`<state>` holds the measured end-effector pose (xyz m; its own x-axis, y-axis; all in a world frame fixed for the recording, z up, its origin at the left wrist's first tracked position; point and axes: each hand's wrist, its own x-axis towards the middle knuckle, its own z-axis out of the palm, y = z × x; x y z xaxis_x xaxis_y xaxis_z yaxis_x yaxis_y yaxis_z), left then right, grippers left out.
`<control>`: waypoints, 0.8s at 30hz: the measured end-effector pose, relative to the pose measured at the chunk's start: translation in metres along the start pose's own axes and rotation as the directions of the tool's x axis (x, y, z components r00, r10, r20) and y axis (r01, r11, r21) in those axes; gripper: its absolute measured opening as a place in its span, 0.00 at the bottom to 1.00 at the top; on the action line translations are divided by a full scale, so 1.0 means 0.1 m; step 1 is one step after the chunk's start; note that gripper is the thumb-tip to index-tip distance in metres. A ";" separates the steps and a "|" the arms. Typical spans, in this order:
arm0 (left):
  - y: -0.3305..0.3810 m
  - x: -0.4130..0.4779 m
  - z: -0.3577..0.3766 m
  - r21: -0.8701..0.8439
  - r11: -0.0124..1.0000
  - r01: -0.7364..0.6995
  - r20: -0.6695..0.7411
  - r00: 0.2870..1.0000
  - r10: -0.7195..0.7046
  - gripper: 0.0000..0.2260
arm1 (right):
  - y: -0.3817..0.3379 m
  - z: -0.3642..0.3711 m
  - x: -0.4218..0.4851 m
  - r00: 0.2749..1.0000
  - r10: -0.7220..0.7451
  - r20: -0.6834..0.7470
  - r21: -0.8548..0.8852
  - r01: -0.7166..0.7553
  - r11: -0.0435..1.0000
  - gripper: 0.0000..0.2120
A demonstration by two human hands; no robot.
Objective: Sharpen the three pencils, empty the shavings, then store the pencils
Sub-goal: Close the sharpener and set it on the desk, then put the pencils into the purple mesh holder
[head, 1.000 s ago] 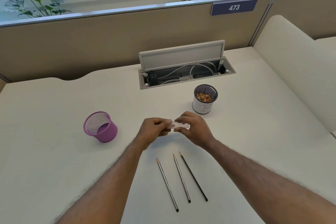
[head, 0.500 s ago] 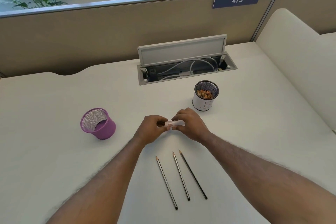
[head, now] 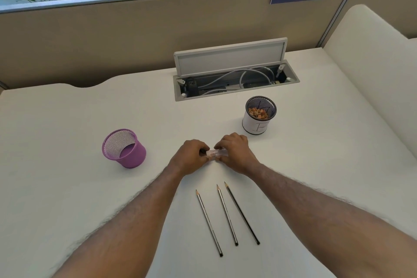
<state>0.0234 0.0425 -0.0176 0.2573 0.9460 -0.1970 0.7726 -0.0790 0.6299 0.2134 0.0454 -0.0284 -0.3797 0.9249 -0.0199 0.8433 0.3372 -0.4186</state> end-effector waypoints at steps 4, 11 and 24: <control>-0.02 0.00 -0.02 0.008 1.000 0.010 0.010 1.000 -0.010 0.18 | 0.00 0.01 0.01 0.999 0.014 0.035 -0.010 -0.014 1.000 0.20; -0.09 -0.08 -0.07 0.016 0.998 0.069 0.015 0.998 -0.069 0.26 | -0.03 -0.02 0.01 0.995 0.053 0.083 -0.020 -0.052 0.998 0.27; -0.18 -0.44 -0.16 0.025 0.985 0.170 -0.047 0.984 -0.169 0.25 | -0.10 -0.10 -0.05 0.993 0.075 0.087 0.012 -0.077 0.997 0.31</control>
<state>-0.0114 0.0078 -0.0082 0.0955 0.9594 -0.2655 0.8195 0.0756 0.5681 0.2111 0.0388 -0.0156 -0.3470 0.9287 -0.1306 0.8651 0.2632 -0.4269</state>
